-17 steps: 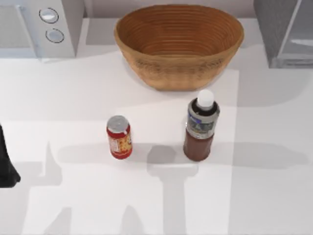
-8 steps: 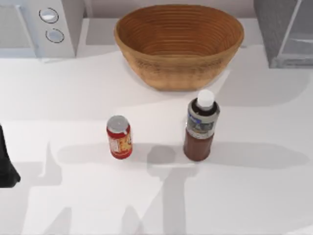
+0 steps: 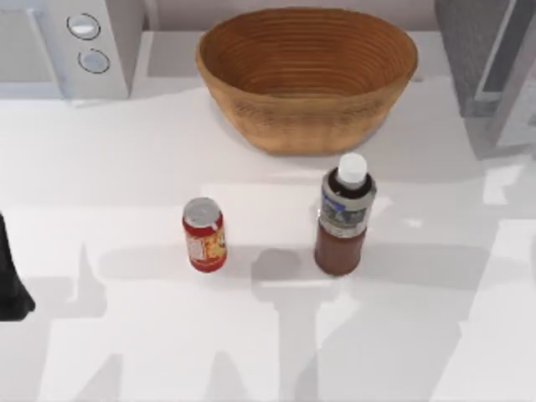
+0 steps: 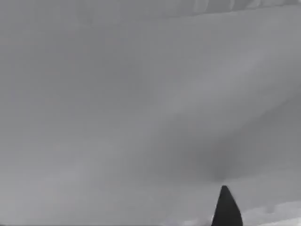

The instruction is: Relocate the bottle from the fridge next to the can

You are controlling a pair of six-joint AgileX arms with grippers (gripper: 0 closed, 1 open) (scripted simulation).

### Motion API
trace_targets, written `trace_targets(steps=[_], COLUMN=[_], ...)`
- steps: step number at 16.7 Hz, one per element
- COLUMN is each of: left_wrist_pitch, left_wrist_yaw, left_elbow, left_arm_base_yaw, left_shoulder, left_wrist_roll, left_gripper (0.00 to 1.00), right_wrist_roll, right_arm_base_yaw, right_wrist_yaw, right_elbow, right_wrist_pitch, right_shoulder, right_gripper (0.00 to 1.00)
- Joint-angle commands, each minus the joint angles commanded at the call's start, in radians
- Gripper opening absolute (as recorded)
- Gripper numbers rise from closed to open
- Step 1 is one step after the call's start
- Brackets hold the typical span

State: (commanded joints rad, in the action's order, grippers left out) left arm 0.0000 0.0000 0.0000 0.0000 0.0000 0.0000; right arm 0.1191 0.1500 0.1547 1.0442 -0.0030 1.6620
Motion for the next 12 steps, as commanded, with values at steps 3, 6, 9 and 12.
trace_targets(steps=[3, 6, 9, 12], left_wrist_pitch=[0.000, 0.000, 0.000, 0.000], left_wrist_yaw=[0.000, 0.000, 0.000, 0.000], left_elbow=[0.000, 0.000, 0.000, 0.000], left_arm_base_yaw=[0.000, 0.000, 0.000, 0.000], left_shoulder=[0.000, 0.000, 0.000, 0.000], left_wrist_roll=[0.000, 0.000, 0.000, 0.000], left_gripper=[1.00, 1.00, 1.00, 1.00], right_wrist_roll=[-0.089, -0.105, -0.100, -0.101], right_arm_base_yaw=[-0.106, -0.124, -0.108, -0.107], right_wrist_yaw=[-0.099, -0.117, -0.123, -0.124], right_elbow=[-0.045, -0.053, -0.054, 0.015], right_wrist_pitch=[0.050, 0.060, 0.056, 0.041], right_shoulder=[-0.036, -0.043, -0.036, 0.028], right_gripper=[1.00, 1.00, 1.00, 1.00])
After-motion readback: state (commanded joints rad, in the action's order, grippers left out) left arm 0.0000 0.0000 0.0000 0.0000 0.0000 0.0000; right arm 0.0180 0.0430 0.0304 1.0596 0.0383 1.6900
